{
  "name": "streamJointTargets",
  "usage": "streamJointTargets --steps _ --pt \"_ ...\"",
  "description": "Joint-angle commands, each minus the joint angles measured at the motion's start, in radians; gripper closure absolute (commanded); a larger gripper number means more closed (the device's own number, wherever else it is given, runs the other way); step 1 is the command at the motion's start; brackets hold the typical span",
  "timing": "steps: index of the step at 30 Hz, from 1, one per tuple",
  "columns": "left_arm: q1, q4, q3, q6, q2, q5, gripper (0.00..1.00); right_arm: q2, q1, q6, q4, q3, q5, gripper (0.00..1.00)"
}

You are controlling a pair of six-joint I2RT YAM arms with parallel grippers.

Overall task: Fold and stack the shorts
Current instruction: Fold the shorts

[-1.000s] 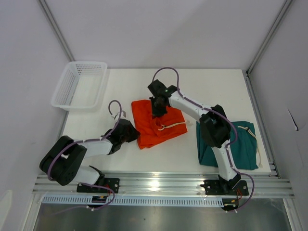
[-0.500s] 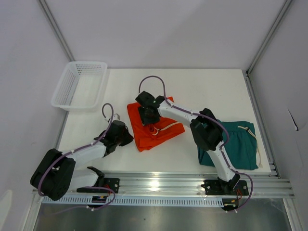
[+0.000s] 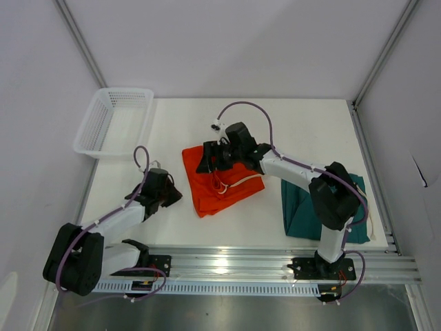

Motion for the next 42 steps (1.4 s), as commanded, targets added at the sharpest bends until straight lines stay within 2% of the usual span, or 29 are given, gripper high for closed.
streamJointTargets --steps 1,3,6,9,10,13,14,24,34,42 --pt "0.009 0.003 0.076 0.025 0.009 0.020 0.75 -0.039 -0.067 0.076 0.196 -0.071 -0.136 0.25" --pt "0.007 -0.009 0.103 0.031 0.010 0.009 0.75 -0.065 -0.087 0.084 0.199 -0.092 -0.101 0.29" --pt "0.009 -0.023 0.166 0.042 0.029 -0.023 0.75 -0.085 -0.121 0.093 0.196 -0.112 -0.056 0.40" --pt "0.015 -0.022 0.217 0.049 0.084 -0.035 0.75 -0.097 -0.148 0.103 0.195 -0.124 -0.004 0.60" --pt "0.023 -0.017 0.226 0.049 0.102 -0.032 0.75 -0.106 -0.158 0.108 0.195 -0.131 0.039 0.75" --pt "0.042 0.003 0.268 0.051 0.168 -0.017 0.75 -0.118 -0.184 0.117 0.195 -0.149 0.120 0.95" --pt "0.047 0.009 0.286 0.052 0.185 -0.008 0.75 -0.122 -0.187 0.117 0.193 -0.154 0.145 0.99" --pt "0.122 0.072 0.406 0.042 0.409 0.037 0.77 -0.020 -0.204 0.142 0.147 -0.138 0.340 1.00" --pt "0.147 0.113 0.487 0.054 0.523 0.057 0.76 0.162 -0.184 0.154 0.141 -0.008 0.340 1.00" --pt "0.147 0.113 0.541 0.068 0.613 0.069 0.75 0.196 -0.097 0.136 0.225 0.043 0.360 1.00"
